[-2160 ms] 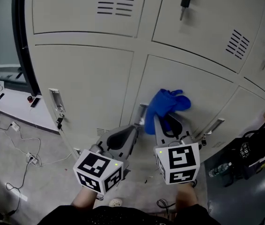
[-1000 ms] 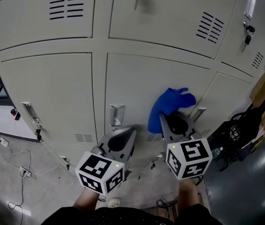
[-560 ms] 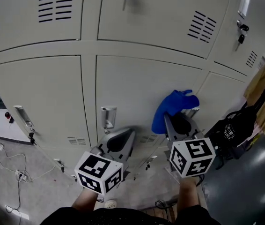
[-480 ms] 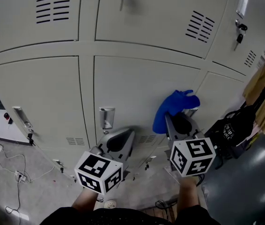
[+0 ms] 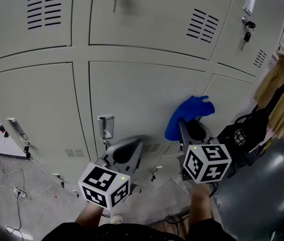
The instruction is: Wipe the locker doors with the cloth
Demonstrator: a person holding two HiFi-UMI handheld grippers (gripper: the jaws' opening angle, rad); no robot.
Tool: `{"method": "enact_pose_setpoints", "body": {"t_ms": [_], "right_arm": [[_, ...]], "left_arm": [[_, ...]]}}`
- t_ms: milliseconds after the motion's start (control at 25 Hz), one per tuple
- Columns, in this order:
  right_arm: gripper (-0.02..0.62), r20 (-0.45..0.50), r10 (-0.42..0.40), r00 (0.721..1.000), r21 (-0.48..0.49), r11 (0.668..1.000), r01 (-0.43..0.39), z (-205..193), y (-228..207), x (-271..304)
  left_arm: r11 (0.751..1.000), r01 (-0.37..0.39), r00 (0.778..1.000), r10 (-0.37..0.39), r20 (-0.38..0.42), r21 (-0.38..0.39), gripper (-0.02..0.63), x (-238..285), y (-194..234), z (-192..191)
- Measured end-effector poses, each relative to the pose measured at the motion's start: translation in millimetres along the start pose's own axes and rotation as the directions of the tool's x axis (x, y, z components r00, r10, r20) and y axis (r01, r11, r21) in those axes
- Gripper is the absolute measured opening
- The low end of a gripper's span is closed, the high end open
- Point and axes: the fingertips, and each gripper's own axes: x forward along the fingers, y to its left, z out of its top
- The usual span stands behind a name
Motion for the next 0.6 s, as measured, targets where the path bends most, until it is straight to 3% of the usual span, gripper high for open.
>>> {"method": "enact_pose_setpoints", "body": {"t_ms": [200,600], "right_arm": [[0.061,0.005,-0.024,1.0,-0.063,0.998,0.024,2.5,13.5,-9.4],[0.061,0.035,0.183,0.983,-0.068,0.981,-0.18,-2.3,99.5,-13.5]], "left_arm": [[1.0,-0.025,1.0,0.025,0.001,0.002,0.011,-9.3,4.3,0.3],[0.99,-0.141,0.99,0.141,0.013,0.012,0.011,-45.4,34.2,2.7]]}}
